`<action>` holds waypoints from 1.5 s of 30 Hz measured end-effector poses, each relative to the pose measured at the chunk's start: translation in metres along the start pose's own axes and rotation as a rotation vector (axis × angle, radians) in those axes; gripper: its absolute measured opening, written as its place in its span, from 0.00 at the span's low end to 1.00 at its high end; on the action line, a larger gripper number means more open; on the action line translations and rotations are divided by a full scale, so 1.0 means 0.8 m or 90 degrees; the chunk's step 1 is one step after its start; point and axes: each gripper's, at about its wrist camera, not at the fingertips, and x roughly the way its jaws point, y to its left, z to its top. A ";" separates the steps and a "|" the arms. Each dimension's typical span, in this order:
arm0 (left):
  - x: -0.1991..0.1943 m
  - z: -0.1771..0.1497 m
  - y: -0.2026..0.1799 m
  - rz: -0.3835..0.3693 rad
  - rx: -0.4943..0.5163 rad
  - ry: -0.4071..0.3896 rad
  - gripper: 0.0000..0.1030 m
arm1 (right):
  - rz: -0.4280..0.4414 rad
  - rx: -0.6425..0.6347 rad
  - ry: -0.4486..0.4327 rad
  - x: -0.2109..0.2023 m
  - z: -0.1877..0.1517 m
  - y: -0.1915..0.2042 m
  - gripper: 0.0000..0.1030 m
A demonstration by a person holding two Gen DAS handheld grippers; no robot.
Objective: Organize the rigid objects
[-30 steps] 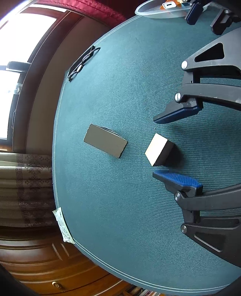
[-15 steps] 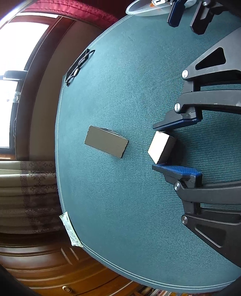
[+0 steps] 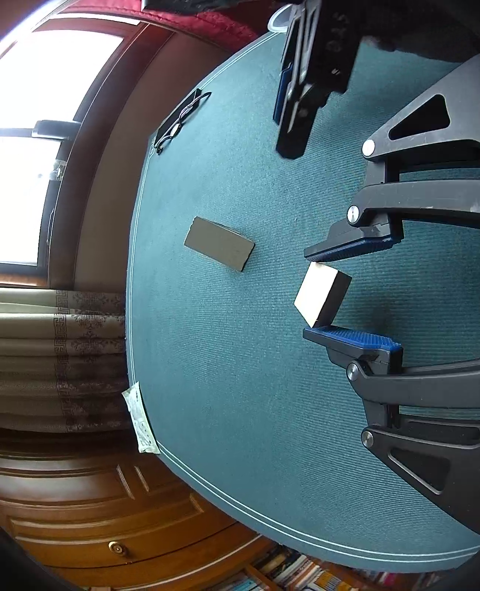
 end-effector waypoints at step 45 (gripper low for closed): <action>-0.014 -0.011 -0.011 -0.038 -0.022 -0.007 0.35 | -0.058 -0.043 -0.056 -0.028 -0.003 0.005 0.38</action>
